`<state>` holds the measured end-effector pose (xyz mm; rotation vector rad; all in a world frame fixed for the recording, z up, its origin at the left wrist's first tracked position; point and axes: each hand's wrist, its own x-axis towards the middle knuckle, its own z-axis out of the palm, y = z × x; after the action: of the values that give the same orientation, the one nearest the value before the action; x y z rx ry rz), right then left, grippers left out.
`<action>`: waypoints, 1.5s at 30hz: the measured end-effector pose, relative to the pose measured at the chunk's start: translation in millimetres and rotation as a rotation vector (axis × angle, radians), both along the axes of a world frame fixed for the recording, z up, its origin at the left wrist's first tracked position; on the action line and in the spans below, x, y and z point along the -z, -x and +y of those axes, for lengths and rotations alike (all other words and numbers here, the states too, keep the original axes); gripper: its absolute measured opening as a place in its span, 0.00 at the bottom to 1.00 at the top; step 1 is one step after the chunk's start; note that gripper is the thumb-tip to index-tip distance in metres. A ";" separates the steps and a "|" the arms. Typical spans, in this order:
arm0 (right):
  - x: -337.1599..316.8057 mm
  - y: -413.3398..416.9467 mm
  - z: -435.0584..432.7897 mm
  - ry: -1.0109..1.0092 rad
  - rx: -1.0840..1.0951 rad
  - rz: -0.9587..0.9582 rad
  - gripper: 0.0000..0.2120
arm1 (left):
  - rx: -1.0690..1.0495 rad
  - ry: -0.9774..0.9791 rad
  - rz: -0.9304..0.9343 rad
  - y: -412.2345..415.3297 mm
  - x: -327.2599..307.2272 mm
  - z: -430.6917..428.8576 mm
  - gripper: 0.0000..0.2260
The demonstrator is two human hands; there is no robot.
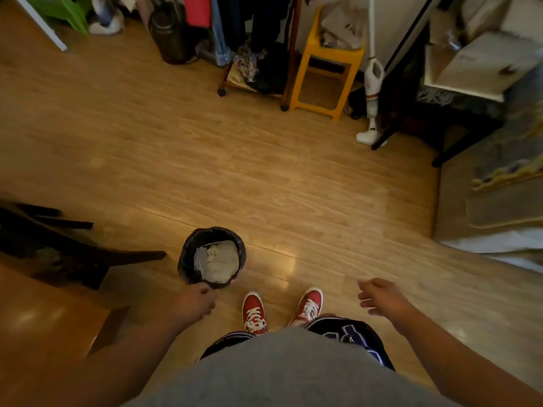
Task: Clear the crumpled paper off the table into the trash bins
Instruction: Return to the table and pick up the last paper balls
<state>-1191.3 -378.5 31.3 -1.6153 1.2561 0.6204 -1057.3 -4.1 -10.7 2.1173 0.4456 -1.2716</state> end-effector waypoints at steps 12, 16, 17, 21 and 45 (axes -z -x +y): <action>39.1 -101.4 -163.1 -0.004 -0.013 0.165 0.12 | -0.032 0.085 -0.095 -153.8 4.7 -157.3 0.10; 31.6 -185.4 -198.7 0.010 -0.192 0.148 0.11 | -0.077 0.040 -0.095 -179.7 -2.1 -167.9 0.12; 28.9 -210.3 -201.5 0.014 -0.249 0.144 0.12 | -0.088 0.020 -0.100 -182.4 -4.4 -166.7 0.12; 22.8 -318.7 -184.5 -0.006 -0.459 0.092 0.13 | -0.281 0.006 -0.060 -185.8 -4.4 -152.2 0.10; 22.2 -768.8 42.8 0.037 -0.962 0.109 0.10 | -0.765 -0.017 -0.119 -427.8 3.8 37.2 0.10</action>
<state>-422.5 -335.7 9.1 -2.2098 0.4840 1.2754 -629.5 33.1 -14.6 1.7398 1.0808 -0.6913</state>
